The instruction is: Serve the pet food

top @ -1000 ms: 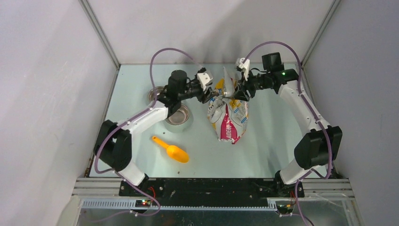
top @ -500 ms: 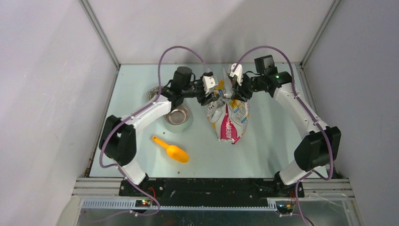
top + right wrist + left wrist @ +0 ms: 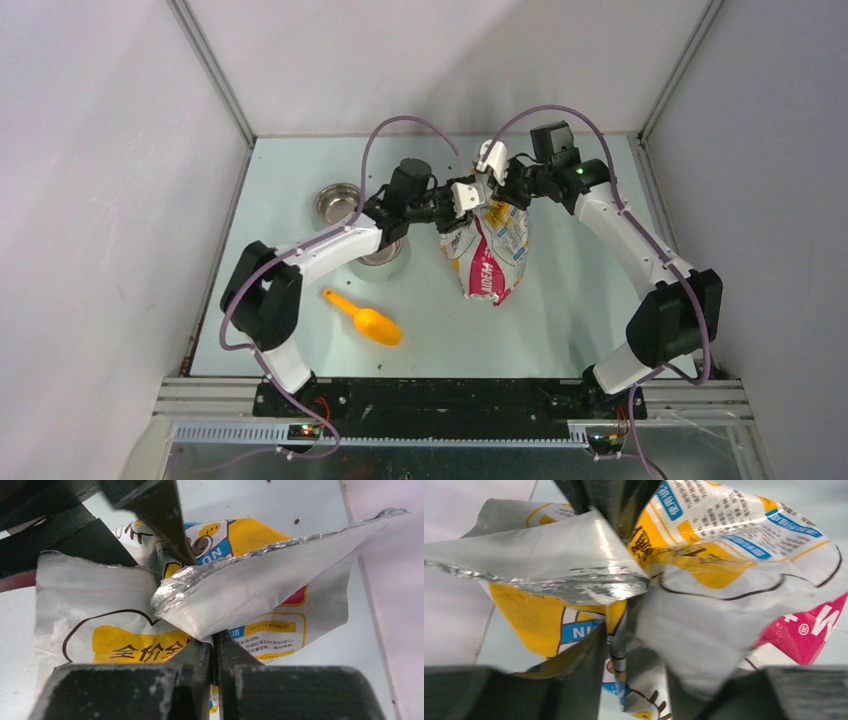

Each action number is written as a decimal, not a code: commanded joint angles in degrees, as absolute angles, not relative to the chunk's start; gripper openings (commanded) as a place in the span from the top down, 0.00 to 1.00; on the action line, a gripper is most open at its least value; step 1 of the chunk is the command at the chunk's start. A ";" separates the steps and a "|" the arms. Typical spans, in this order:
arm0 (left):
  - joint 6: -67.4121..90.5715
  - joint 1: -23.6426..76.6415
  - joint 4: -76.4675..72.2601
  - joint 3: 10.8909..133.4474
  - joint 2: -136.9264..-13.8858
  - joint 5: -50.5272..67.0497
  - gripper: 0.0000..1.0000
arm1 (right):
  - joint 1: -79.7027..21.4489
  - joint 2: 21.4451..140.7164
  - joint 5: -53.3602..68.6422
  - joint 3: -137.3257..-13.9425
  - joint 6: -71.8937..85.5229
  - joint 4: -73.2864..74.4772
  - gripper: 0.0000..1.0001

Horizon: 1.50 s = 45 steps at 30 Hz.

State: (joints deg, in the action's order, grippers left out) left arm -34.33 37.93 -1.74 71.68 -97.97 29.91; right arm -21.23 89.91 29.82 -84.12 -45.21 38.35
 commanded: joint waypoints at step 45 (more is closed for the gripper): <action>14.98 32.41 -9.30 73.84 -82.98 25.39 0.28 | -11.13 92.33 29.61 -106.12 -1.54 38.95 0.22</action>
State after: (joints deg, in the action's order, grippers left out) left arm 9.78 32.64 -11.88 67.29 -85.93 30.04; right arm -4.62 97.32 47.66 -103.35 -8.95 42.24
